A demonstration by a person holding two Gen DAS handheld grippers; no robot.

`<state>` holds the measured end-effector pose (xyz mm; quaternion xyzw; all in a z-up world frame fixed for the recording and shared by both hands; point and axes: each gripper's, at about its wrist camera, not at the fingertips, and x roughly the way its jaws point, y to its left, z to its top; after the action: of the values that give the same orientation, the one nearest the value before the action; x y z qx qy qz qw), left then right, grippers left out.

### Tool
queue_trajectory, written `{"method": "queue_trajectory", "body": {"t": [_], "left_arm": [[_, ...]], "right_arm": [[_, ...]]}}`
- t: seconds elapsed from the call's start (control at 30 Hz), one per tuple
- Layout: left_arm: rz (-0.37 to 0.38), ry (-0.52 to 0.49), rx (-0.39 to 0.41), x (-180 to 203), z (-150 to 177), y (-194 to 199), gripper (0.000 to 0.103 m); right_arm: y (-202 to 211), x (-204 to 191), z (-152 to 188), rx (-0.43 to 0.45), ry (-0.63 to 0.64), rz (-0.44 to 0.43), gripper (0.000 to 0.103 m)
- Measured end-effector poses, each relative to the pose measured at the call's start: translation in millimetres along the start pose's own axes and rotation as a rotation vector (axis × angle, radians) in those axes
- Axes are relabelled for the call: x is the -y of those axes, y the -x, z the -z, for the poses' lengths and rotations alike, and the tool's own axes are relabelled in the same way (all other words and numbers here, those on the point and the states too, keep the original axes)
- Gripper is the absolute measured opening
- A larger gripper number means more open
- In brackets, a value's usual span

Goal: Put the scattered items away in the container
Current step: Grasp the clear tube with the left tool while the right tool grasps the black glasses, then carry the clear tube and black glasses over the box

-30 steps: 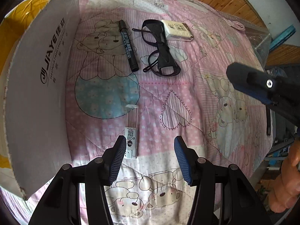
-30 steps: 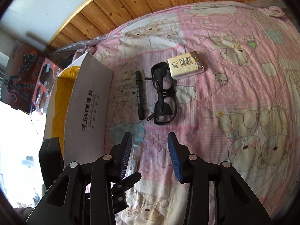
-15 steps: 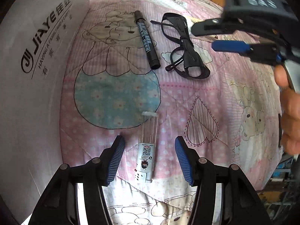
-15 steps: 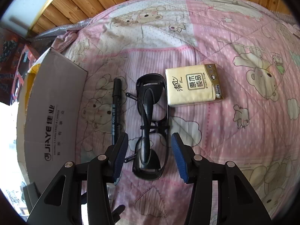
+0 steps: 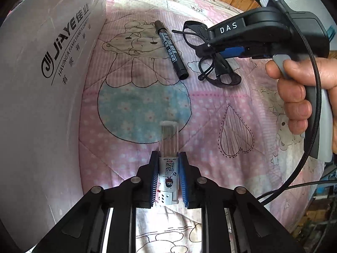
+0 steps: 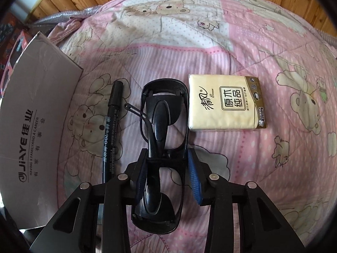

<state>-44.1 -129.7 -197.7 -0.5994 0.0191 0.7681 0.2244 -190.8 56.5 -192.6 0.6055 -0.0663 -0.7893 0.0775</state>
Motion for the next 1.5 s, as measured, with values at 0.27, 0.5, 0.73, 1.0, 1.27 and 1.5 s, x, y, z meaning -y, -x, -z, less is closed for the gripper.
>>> {"method": "queue_trajectory", "body": {"t": [0.27, 0.5, 0.73, 1.0, 1.27, 1.5], "left_arm": [[0.077, 0.061, -0.016, -3, 0, 18, 0.019], [0.103, 0.058, 0.003, -1, -10, 40, 0.019], [0.127, 0.045, 0.031, 5, -14, 63, 0.019], [0.141, 0.026, 0.065, 15, -14, 85, 0.019], [0.146, 0.018, 0.102, 14, -11, 104, 0.019], [0.159, 0.027, 0.139, 10, -5, 127, 0.019]], "right_arm": [[21, 1, 20, 0.011, -0.067, -0.065, 0.036], [38, 2, 37, 0.005, -0.139, -0.136, 0.036], [59, 6, 57, 0.01, -0.175, -0.138, 0.036], [75, 0, 84, 0.011, -0.184, -0.127, 0.036], [90, -14, 112, 0.008, -0.178, -0.133, 0.036], [106, -27, 133, 0.014, -0.17, -0.132, 0.036]]}}
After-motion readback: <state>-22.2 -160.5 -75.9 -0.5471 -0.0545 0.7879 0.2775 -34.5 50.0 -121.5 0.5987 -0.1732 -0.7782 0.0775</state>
